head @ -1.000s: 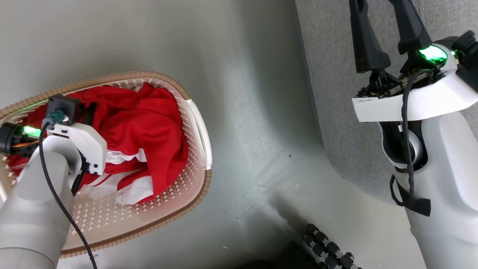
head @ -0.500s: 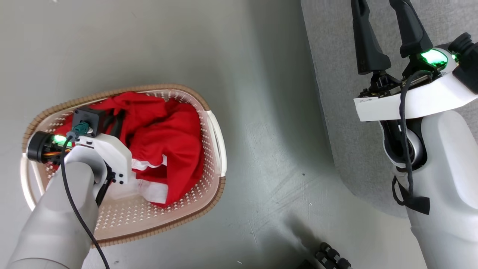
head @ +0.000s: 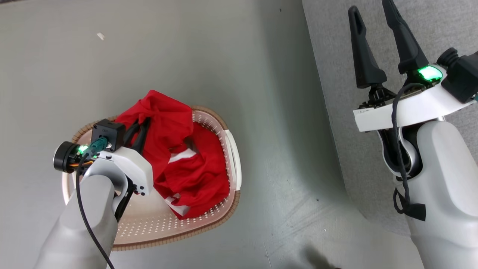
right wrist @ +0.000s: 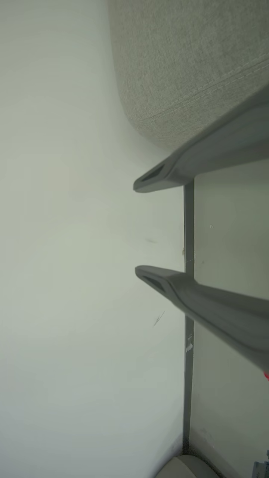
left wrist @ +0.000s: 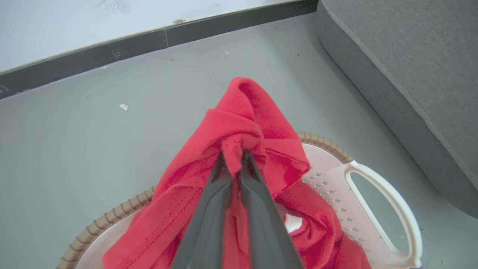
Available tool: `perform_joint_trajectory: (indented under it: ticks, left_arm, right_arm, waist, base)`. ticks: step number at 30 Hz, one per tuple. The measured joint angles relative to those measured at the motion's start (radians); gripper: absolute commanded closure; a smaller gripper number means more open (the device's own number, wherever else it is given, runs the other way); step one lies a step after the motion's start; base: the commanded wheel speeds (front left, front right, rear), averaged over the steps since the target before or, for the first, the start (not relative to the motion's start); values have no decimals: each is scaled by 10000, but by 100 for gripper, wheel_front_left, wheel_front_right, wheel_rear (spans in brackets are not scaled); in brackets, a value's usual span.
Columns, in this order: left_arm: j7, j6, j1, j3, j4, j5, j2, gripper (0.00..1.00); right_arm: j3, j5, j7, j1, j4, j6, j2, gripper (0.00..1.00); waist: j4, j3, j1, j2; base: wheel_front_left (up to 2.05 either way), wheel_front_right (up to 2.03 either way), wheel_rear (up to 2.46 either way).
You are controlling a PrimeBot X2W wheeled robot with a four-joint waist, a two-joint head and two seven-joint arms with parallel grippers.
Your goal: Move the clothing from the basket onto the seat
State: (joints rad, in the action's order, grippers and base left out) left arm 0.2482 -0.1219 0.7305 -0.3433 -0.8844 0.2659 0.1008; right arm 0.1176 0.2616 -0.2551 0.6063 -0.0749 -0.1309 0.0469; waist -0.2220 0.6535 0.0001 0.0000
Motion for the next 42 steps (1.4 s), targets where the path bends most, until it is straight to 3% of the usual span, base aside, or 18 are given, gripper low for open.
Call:
perform_joint_trajectory:
  ticks: [21,42]
  left_arm:
    - [2,-46,-1565,424,2443,614,-88,100]
    - [10,-52,-2216,-59,5170,1379,-228,100]
  right_arm:
    - [-215,-63,0,-957,-470,0,290,0]
    - [-35,276,0,-2382,-982,0,564,0]
  waist:
    - [747,-2022,-1,0]
    - [1369,-4098,-1,0]
  base:
    - [0,0,0]
    - [0,0,0]
